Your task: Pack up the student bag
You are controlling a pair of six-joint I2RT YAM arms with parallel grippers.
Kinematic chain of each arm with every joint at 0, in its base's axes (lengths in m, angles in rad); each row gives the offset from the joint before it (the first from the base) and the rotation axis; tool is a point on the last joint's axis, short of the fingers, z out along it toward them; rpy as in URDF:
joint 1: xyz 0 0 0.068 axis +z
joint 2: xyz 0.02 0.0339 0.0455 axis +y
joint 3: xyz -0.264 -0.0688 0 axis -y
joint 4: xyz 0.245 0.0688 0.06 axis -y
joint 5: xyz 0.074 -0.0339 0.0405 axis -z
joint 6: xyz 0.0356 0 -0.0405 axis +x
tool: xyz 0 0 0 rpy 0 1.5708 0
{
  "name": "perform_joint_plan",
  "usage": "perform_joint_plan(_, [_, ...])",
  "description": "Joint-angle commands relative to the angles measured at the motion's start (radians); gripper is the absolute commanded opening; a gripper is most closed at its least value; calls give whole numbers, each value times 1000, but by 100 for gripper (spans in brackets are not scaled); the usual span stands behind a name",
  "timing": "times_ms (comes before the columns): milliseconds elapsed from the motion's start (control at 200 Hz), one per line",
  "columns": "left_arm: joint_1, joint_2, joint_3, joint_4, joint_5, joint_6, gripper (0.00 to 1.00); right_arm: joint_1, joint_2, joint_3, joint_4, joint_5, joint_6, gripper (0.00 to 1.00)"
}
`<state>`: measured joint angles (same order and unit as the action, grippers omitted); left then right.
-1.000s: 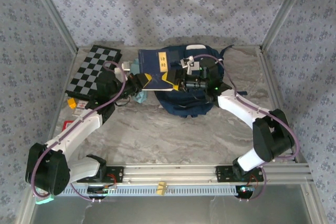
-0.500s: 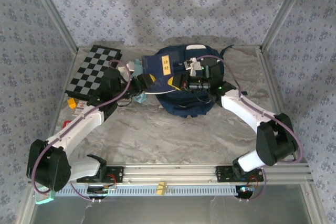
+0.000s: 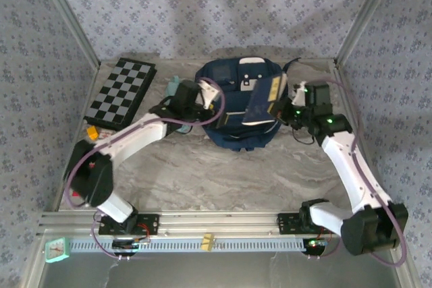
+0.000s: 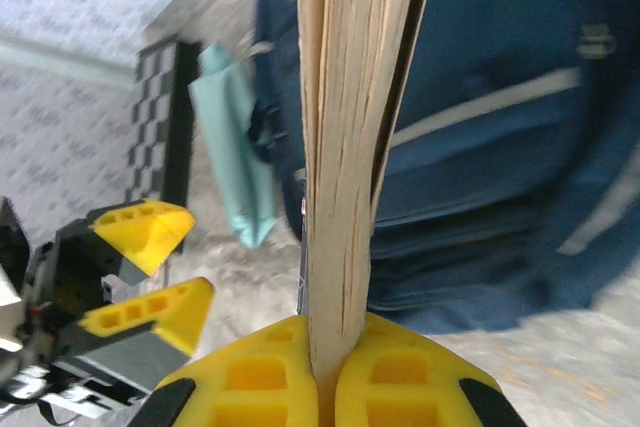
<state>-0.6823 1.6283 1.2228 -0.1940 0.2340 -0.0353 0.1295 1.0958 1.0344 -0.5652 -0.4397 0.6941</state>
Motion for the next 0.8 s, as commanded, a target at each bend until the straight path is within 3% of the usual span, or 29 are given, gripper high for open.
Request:
perform_joint_plan(0, [-31, 124, 131, -83, -31, 267, 74, -76, -79, -22, -129, 55, -33, 0])
perform_joint_plan(220, [-82, 349, 328, -189, -55, 427, 81, -194, -125, -53, -169, -15, -51, 0])
perform_joint_plan(595, [-111, 548, 525, -270, -176, 524, 85, -232, -107, -70, -143, -55, -57, 0])
perform_joint_plan(705, [-110, 576, 545, -222, -229, 529, 77, -238, -106, -77, -140, -64, -57, 0])
perform_joint_plan(800, [-108, 587, 566, -213, -256, 528, 56, -246, -112, -77, -147, -73, -56, 0])
